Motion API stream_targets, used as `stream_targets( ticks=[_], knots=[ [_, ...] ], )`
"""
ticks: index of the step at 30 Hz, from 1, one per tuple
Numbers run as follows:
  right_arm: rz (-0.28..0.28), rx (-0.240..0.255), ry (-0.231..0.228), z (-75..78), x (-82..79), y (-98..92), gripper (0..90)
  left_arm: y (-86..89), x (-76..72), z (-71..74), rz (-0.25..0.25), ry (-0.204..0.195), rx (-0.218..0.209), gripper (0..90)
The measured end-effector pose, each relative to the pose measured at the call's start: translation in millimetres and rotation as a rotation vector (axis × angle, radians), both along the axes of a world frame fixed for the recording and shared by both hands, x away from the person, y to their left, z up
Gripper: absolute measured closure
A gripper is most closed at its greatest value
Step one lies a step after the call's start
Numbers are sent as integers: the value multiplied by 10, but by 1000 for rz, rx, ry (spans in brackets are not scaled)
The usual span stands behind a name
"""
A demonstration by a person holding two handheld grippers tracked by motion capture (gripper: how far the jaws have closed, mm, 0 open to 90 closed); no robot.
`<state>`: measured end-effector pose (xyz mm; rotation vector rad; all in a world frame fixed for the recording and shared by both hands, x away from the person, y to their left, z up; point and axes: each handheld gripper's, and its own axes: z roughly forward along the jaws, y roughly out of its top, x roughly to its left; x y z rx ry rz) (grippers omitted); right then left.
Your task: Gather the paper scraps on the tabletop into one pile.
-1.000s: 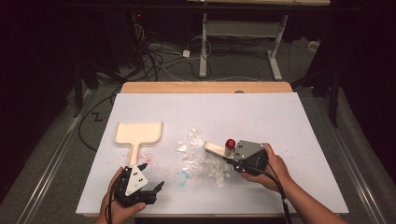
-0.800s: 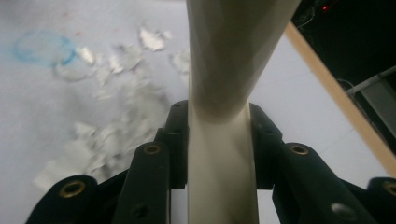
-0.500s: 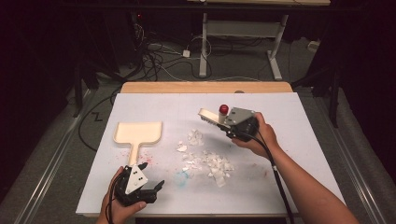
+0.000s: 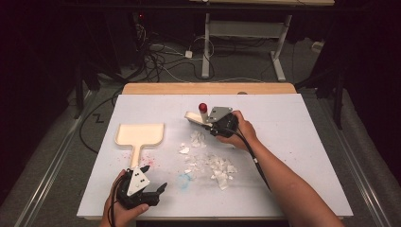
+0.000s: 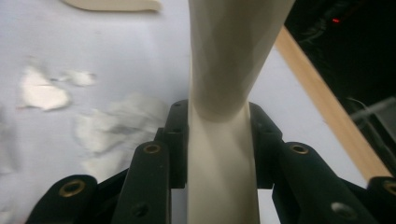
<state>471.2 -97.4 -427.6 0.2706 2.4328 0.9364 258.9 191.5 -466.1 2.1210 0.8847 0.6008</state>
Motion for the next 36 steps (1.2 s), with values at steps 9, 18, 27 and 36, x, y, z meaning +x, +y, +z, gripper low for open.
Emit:
stream_targets(
  ticks=[9,18,27,36],
  knots=[
    [209,-14,46,-69,-381,75,675,3,-27,-8,-16,3,1,180],
    [334,-18,83,-58,-631,-107,673,-17,8,-19,-20,14,-18,180],
    [342,26,80,-73,-954,-423,675,-87,-1,-22,-56,10,5,180],
    [256,49,-29,236,-881,-522,678,-97,17,4,-61,0,0,180]
  ],
)
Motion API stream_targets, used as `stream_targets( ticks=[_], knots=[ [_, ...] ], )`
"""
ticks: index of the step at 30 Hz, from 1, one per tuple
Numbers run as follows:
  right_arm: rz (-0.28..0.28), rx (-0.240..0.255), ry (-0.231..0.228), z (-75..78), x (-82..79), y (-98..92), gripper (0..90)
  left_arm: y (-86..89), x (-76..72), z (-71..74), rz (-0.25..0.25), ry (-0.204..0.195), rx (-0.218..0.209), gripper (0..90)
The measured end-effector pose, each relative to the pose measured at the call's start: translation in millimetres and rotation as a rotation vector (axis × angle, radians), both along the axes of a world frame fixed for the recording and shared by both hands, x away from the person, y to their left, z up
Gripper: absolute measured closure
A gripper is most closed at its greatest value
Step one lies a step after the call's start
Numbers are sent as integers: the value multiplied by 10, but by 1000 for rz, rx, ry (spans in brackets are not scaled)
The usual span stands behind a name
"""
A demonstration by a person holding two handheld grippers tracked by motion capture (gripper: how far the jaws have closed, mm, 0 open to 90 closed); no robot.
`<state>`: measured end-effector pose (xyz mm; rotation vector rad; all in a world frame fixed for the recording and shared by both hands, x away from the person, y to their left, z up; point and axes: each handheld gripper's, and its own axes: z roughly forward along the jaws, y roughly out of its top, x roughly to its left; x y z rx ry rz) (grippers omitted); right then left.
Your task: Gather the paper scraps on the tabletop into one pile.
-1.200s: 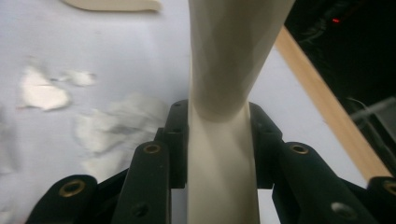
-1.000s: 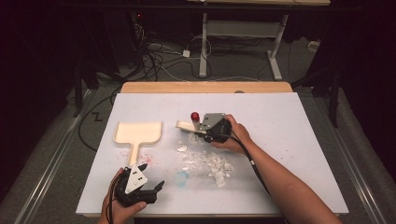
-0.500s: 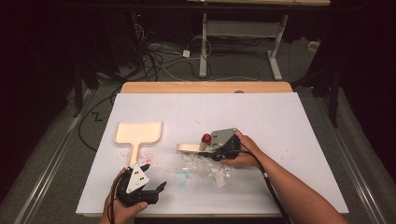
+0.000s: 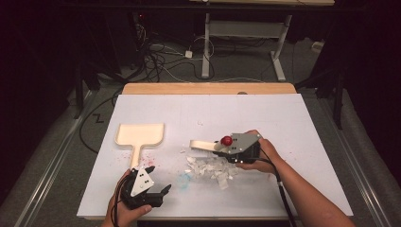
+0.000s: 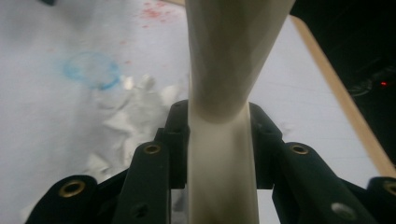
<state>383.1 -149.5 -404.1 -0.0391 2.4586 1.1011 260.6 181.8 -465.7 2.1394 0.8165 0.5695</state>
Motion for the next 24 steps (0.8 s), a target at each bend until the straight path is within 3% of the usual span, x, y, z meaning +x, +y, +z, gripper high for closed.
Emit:
stream_targets(
  ticks=[2,7,12,15,17,19,20,23,24],
  knots=[
    [-19,7,-3,49,97,-14,678,0,9,-6,-5,3,-1,180],
    [-164,-21,-70,99,445,21,678,17,22,-5,-4,4,-5,180],
    [-310,-20,-50,26,869,110,678,32,21,-5,-5,4,-8,180],
    [-356,-39,-56,-47,988,179,678,41,24,-13,-6,10,-13,180],
    [-367,-63,-33,-163,1099,287,678,48,24,-17,-6,11,-15,180],
    [-365,-56,-9,-238,1129,352,678,51,21,-17,-6,10,-16,180],
    [-352,-27,19,-257,1133,377,678,52,17,-13,-7,9,-17,180],
    [-327,-31,32,-297,1110,454,678,57,-6,1,-8,3,-22,180],
    [-295,-55,40,-322,1060,522,677,61,-11,2,-8,1,-22,180]
  ],
)
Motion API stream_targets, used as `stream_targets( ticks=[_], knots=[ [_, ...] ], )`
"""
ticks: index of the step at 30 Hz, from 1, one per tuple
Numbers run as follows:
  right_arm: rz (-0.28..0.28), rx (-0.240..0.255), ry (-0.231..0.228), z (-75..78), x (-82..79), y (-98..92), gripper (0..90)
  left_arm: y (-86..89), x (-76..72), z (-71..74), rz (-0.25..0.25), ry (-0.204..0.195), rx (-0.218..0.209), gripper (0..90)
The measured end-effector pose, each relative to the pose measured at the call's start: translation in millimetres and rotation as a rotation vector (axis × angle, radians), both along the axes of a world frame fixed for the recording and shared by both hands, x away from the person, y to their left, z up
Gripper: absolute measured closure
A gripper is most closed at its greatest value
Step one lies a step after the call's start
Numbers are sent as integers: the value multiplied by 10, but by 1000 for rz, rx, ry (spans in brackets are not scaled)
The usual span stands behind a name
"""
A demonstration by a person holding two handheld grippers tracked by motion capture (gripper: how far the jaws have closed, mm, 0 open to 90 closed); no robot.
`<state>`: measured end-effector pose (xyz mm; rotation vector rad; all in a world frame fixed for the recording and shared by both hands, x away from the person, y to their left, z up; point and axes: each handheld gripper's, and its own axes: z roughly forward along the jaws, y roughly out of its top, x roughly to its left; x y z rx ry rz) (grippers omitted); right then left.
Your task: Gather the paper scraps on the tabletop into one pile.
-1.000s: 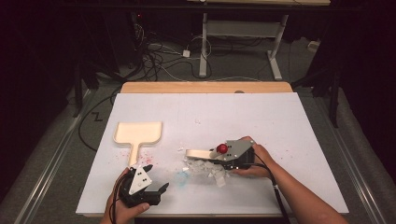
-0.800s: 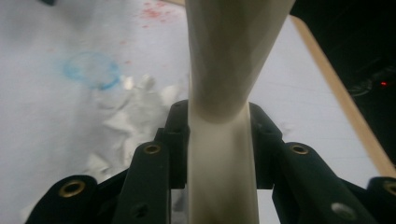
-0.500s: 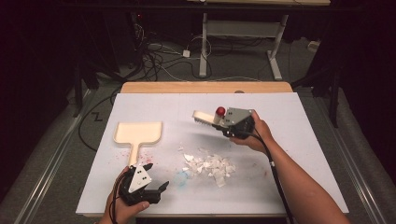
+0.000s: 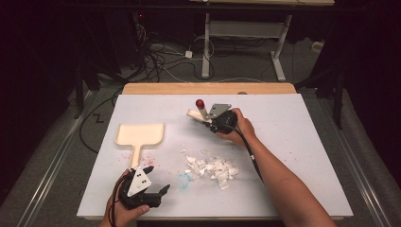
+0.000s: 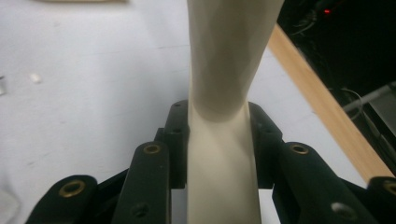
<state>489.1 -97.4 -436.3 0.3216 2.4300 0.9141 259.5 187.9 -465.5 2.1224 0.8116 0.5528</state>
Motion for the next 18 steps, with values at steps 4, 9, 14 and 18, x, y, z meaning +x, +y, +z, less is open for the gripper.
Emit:
stream_targets(
  ticks=[4,9,14,18],
  knots=[
    [51,-3,12,-13,-103,45,676,21,-8,-1,6,2,-1,180],
    [171,21,44,52,-358,118,677,11,-21,19,5,-5,5,180],
    [292,-10,50,55,-633,243,677,-5,-20,20,2,-5,5,180],
    [368,-33,56,49,-739,254,675,-14,-21,19,-4,-4,10,180]
  ],
)
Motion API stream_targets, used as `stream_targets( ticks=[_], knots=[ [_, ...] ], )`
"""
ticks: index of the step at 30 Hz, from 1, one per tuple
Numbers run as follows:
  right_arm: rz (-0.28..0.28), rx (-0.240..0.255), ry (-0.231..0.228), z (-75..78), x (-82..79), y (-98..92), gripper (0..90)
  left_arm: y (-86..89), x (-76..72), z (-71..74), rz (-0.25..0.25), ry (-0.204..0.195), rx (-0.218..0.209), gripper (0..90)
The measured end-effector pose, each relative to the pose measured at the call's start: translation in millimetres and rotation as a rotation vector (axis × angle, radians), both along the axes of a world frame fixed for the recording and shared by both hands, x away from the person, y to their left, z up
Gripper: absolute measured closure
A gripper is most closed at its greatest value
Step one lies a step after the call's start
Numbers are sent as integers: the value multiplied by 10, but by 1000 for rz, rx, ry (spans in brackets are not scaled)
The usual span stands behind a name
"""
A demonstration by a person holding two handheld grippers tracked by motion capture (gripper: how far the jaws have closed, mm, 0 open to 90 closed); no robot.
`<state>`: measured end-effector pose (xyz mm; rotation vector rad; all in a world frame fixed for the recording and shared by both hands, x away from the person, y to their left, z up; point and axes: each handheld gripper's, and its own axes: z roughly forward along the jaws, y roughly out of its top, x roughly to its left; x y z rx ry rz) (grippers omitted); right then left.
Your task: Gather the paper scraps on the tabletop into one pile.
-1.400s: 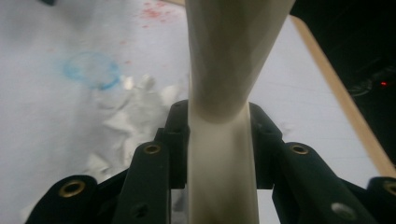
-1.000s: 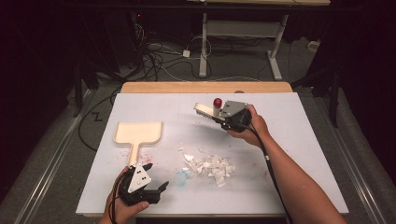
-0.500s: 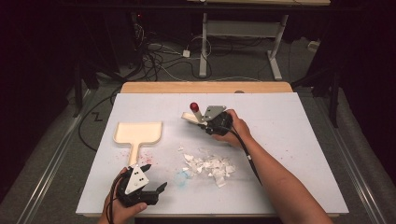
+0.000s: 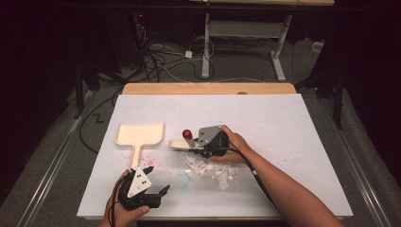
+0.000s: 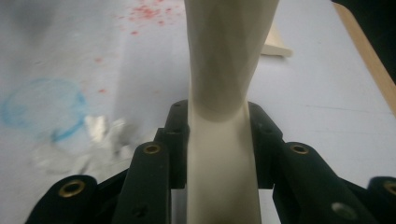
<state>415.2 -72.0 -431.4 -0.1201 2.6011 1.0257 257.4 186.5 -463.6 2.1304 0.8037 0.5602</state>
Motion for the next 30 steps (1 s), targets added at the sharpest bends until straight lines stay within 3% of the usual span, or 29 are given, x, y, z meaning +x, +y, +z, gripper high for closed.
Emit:
stream_targets(
  ticks=[4,5,8,12,16,18,21,23,24,25,27,30],
  knots=[
    [65,-15,20,14,-103,-117,674,6,1,-2,-6,2,1,180],
    [61,-1,51,26,-145,-228,675,11,2,-4,-6,5,2,180],
    [72,15,68,38,-176,-338,675,22,0,-6,-6,7,2,180],
    [60,41,52,70,-236,-513,678,16,1,-5,-11,8,2,180],
    [-11,66,-1,147,-220,-645,678,-5,18,-11,-20,12,8,180],
    [-57,116,10,230,-192,-779,678,-19,25,-14,-26,14,13,180],
    [-90,134,-7,288,-191,-861,678,-31,34,-17,-37,14,18,180],
    [-138,167,-4,346,-199,-950,678,-34,42,-21,-42,17,17,180],
    [-199,180,-21,408,-237,-1053,678,-36,45,-23,-46,18,20,180],
    [-199,180,-21,408,-237,-1053,678,-38,47,-25,-50,19,21,180],
    [-259,187,-10,464,-283,-1169,677,-42,47,-26,-51,18,21,180],
    [-407,109,-40,494,-381,-1302,677,-44,41,-19,-51,17,18,180]
  ],
)
